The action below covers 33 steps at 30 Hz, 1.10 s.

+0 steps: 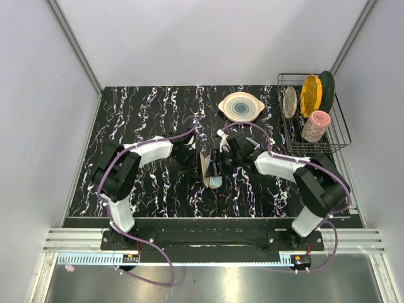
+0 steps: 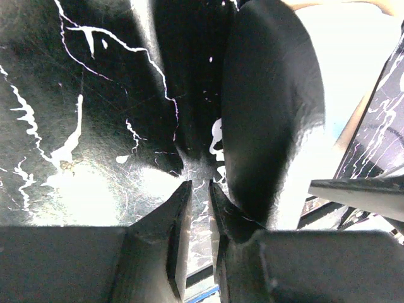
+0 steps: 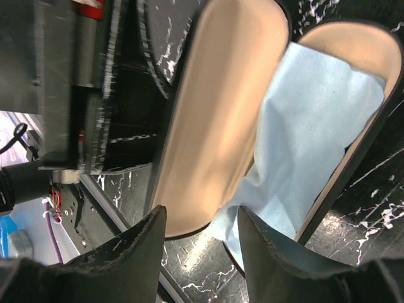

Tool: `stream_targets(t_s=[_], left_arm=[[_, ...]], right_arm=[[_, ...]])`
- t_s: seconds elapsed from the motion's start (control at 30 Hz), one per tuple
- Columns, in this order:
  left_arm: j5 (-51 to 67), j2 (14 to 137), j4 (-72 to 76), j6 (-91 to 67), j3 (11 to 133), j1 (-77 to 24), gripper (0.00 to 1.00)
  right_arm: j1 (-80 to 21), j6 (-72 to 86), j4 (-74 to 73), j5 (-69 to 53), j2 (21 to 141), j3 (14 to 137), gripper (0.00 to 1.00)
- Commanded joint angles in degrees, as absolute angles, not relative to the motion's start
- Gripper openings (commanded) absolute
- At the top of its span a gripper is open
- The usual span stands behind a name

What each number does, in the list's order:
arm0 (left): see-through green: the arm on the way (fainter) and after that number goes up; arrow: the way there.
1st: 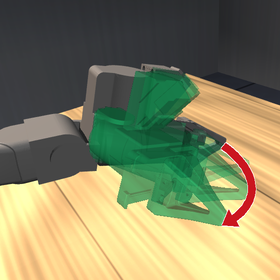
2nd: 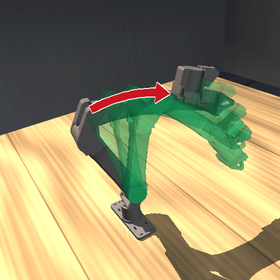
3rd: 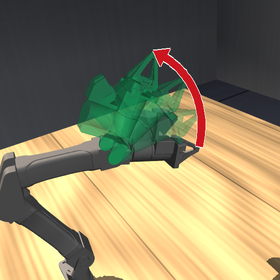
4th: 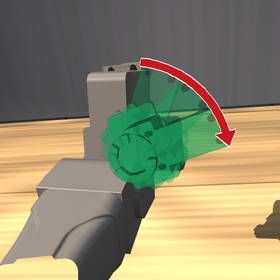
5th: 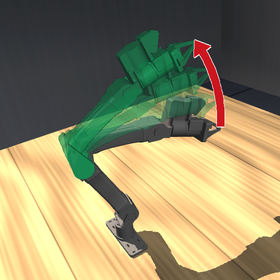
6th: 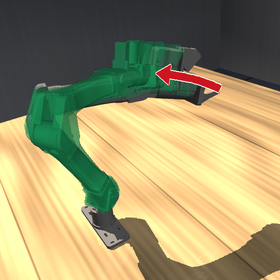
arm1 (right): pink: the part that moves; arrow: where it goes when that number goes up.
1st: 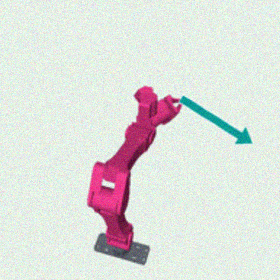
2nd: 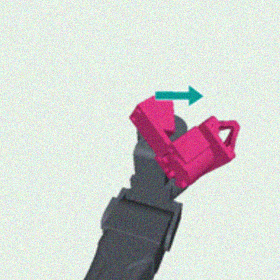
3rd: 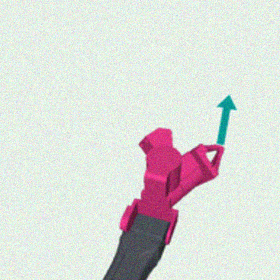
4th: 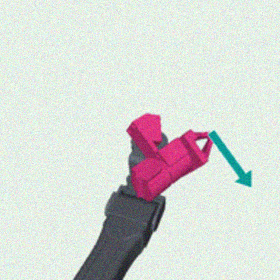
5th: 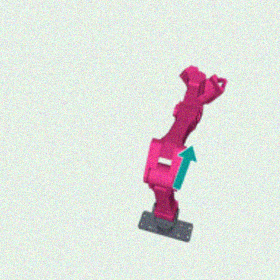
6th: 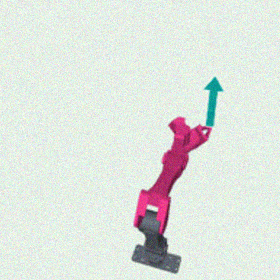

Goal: Organize the sunglasses
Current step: Smooth out the glasses cleaning cloth from the sunglasses case.

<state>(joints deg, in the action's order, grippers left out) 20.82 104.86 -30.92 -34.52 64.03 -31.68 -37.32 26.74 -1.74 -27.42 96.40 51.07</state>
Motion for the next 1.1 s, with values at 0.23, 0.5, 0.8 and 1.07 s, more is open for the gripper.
stream_targets(t_s=[0.23, 0.5, 0.8, 1.07], left_arm=[[19.6, 105.2, -31.2, -33.8, 66.7, -32.1, 0.2], [19.7, 105.3, -31.4, -33.8, 66.9, -32.5, 0.2], [19.6, 105.3, -31.5, -33.8, 67.1, -32.8, 0.2], [19.8, 105.4, -31.5, -33.7, 67.4, -32.8, 0.2]], right_arm=[[-37.0, 26.5, -3.5, -24.3, 90.8, 52.5, 0.57], [-37.0, 27.0, -4.0, -22.0, 95.5, 54.6, 0.15], [-37.0, 26.7, -4.6, -18.4, 99.8, 56.3, 0.08], [-37.0, 24.5, -3.4, -27.1, 101.5, 55.6, 0.08]])
